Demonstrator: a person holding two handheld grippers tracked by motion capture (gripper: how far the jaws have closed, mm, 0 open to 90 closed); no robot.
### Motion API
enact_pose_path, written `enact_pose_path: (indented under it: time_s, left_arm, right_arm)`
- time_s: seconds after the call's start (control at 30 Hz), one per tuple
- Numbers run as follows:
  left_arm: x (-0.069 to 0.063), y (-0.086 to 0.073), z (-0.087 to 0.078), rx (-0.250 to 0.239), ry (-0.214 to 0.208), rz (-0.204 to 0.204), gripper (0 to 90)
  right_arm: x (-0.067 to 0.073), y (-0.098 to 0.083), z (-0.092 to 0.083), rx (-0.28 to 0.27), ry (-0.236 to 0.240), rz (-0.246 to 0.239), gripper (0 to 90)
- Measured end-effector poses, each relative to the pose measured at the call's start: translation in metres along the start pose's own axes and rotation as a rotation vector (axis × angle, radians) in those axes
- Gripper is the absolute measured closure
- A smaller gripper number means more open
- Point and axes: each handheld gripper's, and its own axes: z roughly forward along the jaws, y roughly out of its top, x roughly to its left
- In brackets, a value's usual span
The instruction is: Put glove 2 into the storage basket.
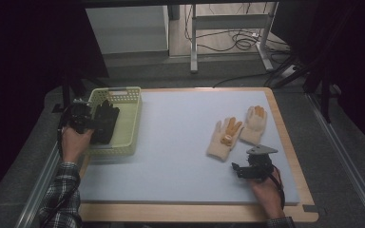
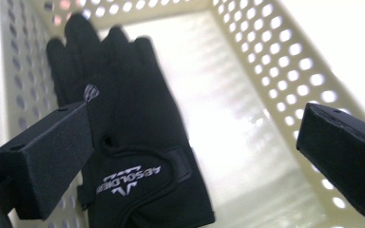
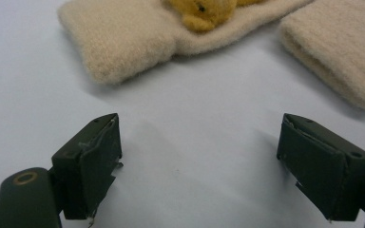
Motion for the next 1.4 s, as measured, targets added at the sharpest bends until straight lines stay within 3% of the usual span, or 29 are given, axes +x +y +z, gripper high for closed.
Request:
enact_pose_path:
  time_s: [0.17, 0.33, 0.67, 1.07, 1.4]
  left_arm:
    - [-0.014, 0.002, -0.007, -0.027, -0.012, 0.063, 0.0]
    - [-0.026, 0.002, -0.01, -0.055, -0.039, 0.087, 0.0]
    - [-0.054, 0.001, -0.012, -0.088, -0.075, 0.176, 0.0]
    - [-0.103, 0.001, -0.018, -0.12, -0.147, 0.289, 0.0]
    - [-0.143, -0.011, -0.018, -0.145, -0.221, 0.36, 0.0]
  right_arm:
    - [0.0, 0.0, 0.0, 0.0, 0.0, 0.0, 14.5]
    - [0.0, 0.0, 0.0, 0.0, 0.0, 0.0, 14.5]
    - [0.0, 0.0, 0.0, 0.002, 0.0, -0.001, 14.5]
    - [0.0, 0.0, 0.0, 0.001, 0.0, -0.003, 14.5]
    - [0.0, 0.0, 0.0, 0.002, 0.0, -0.003, 14.5]
